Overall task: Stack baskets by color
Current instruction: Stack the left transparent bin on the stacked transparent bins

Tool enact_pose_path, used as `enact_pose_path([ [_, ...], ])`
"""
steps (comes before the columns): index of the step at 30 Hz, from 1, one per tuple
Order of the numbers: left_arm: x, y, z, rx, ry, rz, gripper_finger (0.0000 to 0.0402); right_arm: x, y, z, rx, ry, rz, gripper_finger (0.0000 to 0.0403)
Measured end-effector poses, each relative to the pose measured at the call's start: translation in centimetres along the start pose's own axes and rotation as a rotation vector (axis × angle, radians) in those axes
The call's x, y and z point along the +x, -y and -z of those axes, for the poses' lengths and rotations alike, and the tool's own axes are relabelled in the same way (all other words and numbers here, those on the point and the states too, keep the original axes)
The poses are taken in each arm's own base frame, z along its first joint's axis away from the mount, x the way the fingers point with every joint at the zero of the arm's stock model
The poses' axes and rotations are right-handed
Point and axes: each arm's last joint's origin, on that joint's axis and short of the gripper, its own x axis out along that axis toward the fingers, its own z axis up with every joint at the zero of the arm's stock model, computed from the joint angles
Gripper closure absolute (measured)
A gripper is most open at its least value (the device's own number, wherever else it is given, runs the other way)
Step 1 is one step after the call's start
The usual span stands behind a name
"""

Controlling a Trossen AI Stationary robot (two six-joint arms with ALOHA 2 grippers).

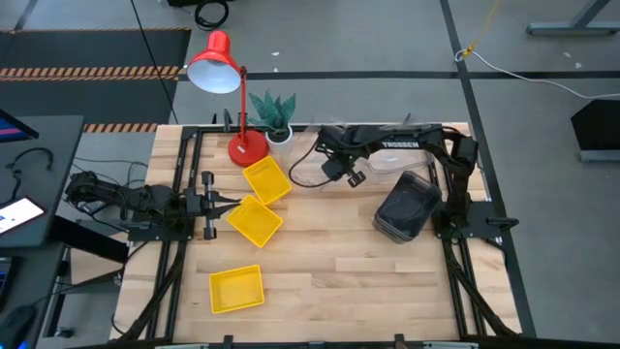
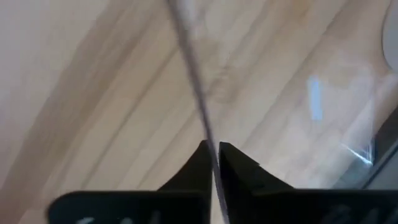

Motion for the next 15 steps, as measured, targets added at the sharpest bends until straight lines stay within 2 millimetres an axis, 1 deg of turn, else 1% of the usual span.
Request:
enact_pose_path([
  [2, 0.0, 0.0, 0.0, 0.0, 0.0, 0.0, 0.0374, 0.0, 0.1, -0.1, -0.017, 0.008, 0.009, 0.0394],
  [8, 0.0, 0.0, 0.0, 0.0, -0.001, 0.0, 0.0368, 0.0, -0.1, -0.4, -0.077, 0.005, 0.013, 0.0393],
  [15, 0.0, 0.0, 0.0, 0.001, -0.002, 0.001, 0.0374, -0.2, -0.6, -1.1, -0.119, -0.056, 0.047, 0.0397],
])
